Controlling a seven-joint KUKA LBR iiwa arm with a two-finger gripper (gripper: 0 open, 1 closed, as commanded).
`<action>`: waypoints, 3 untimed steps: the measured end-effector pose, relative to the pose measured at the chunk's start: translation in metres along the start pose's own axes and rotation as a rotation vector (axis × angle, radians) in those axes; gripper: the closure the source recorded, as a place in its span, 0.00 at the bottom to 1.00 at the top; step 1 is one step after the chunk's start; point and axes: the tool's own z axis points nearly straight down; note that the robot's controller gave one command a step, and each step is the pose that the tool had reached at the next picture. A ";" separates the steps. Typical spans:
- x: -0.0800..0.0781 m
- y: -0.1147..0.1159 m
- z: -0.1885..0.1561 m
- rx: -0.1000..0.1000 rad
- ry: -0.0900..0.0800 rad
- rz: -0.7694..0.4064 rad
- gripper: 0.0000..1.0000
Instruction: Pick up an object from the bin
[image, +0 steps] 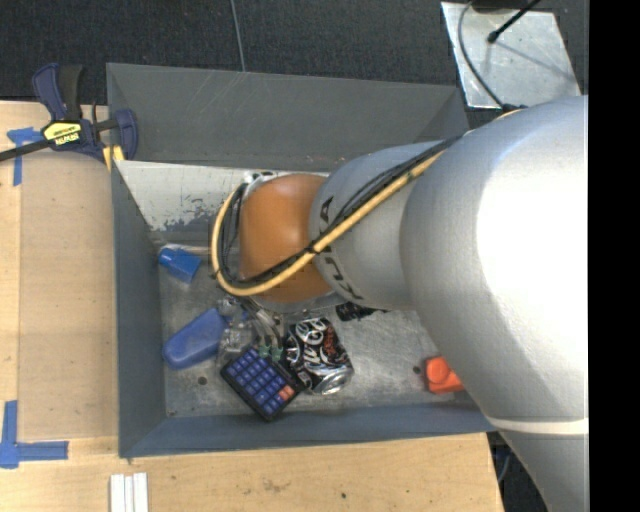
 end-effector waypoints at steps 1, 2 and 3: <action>0.000 0.000 0.000 0.000 0.000 0.001 1.00; 0.000 -0.001 0.000 -0.002 0.001 0.010 1.00; -0.001 -0.002 0.000 -0.003 0.001 -0.010 1.00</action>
Offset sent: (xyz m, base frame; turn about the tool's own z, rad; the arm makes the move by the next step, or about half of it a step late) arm -0.0048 -0.0017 -0.0060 0.0251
